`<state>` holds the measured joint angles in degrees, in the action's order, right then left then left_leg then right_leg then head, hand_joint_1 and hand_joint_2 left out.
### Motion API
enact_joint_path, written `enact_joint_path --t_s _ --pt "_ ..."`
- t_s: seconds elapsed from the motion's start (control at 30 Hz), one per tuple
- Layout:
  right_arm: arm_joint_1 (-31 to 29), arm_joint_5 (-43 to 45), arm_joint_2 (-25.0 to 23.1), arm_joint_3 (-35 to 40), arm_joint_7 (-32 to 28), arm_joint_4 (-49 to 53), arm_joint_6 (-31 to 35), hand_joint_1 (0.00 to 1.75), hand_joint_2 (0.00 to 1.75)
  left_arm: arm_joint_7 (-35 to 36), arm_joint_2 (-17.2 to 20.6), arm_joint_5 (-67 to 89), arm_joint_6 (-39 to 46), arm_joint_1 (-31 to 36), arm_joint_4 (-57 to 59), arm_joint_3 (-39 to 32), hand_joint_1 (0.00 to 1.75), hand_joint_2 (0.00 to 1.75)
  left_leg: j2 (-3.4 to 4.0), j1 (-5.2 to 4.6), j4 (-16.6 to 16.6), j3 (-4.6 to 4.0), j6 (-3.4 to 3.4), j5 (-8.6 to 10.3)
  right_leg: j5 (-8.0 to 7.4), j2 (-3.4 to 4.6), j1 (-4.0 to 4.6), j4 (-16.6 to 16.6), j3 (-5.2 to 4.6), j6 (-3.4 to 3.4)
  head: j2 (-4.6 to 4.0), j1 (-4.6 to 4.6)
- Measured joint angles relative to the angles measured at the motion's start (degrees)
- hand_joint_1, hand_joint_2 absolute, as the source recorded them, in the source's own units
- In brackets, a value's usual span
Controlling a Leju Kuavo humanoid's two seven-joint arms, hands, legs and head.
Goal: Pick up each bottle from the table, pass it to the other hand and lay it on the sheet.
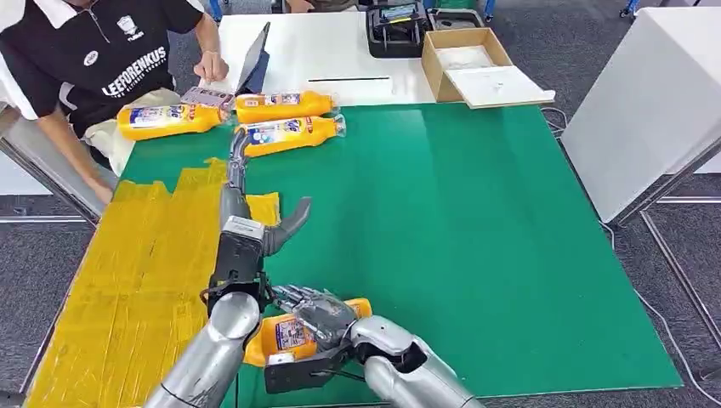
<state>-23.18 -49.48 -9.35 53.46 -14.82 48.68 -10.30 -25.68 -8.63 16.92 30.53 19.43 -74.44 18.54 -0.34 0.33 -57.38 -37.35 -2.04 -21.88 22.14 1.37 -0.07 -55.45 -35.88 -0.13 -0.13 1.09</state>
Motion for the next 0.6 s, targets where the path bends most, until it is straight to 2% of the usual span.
enact_joint_path --t_s 0.13,0.23,0.43,0.6 --pt "-0.61 3.58 -0.02 1.96 -0.02 0.0 -3.34 0.0 1.75 0.09 -0.04 -0.15 0.59 0.74 0.63 0.13 0.0 1.75 0.02 0.0 0.0 0.0 0.0 0.0 0.0 0.01 0.0 0.0 0.0 0.0 0.0 0.02" --pt "-1.47 7.22 0.02 3.41 2.76 0.48 -5.97 0.0 1.75 0.55 -0.11 -0.15 0.92 0.87 0.83 0.13 0.0 1.75 0.02 0.01 0.0 0.0 0.0 0.0 0.0 0.01 0.0 0.0 0.0 0.0 0.0 0.0" --pt "-4.14 11.34 2.19 8.63 12.14 3.3 -5.57 0.0 1.75 1.36 -0.09 0.55 1.4 0.8 0.79 -0.31 0.0 1.75 0.0 0.01 0.0 0.0 0.0 0.01 -0.01 0.0 0.01 -0.01 0.0 0.0 0.0 0.0" --pt "-5.86 10.84 3.21 11.43 14.84 3.06 -4.04 0.0 1.75 2.12 -0.09 1.29 1.25 0.81 0.59 -0.83 0.0 1.75 0.0 0.0 0.0 0.0 0.0 0.02 -0.01 0.0 0.0 -0.01 0.01 0.0 0.0 -0.02"
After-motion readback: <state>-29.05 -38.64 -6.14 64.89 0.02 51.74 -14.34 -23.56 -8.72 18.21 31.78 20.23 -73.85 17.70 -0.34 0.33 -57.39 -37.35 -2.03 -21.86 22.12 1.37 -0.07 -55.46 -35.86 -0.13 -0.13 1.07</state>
